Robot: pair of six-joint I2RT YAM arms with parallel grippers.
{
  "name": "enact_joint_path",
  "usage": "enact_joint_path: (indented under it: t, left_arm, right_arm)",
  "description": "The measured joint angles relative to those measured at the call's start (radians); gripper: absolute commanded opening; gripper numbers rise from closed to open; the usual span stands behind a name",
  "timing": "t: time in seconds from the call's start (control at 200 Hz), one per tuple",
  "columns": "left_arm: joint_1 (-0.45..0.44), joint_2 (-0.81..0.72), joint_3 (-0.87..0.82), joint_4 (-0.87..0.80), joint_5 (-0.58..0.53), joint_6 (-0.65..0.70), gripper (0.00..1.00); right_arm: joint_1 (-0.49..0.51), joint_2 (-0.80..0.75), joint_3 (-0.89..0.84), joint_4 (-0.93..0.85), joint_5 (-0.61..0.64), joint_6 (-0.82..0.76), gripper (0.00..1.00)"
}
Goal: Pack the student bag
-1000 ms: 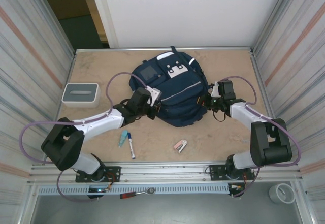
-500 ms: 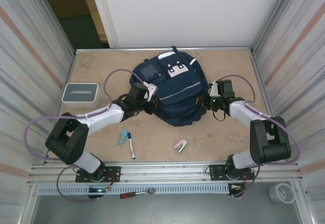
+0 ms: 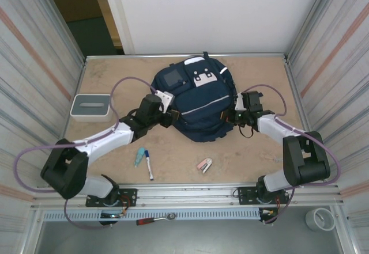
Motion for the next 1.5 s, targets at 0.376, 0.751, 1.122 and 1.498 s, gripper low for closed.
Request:
enact_joint_path:
  t: [0.376, 0.751, 1.122, 1.498]
  left_arm:
    - [-0.236, 0.220, 0.163, 0.013, -0.127, 0.285, 0.83]
    - [-0.226, 0.361, 0.248, -0.005, -0.273, 0.385, 0.74]
    - [-0.042, 0.249, 0.233, 0.003, -0.131, 0.333, 0.29]
    - [0.077, 0.207, 0.218, 0.003, 0.074, 0.333, 0.08]
  right_arm:
    - [0.132, -0.002, -0.020, 0.046, 0.080, 0.071, 0.06]
    - [0.138, -0.022, -0.045, 0.072, 0.099, 0.076, 0.07]
    - [0.270, -0.032, -0.064, 0.107, 0.136, 0.099, 0.25]
    - [0.330, -0.249, 0.029, -0.107, 0.349, -0.192, 0.70]
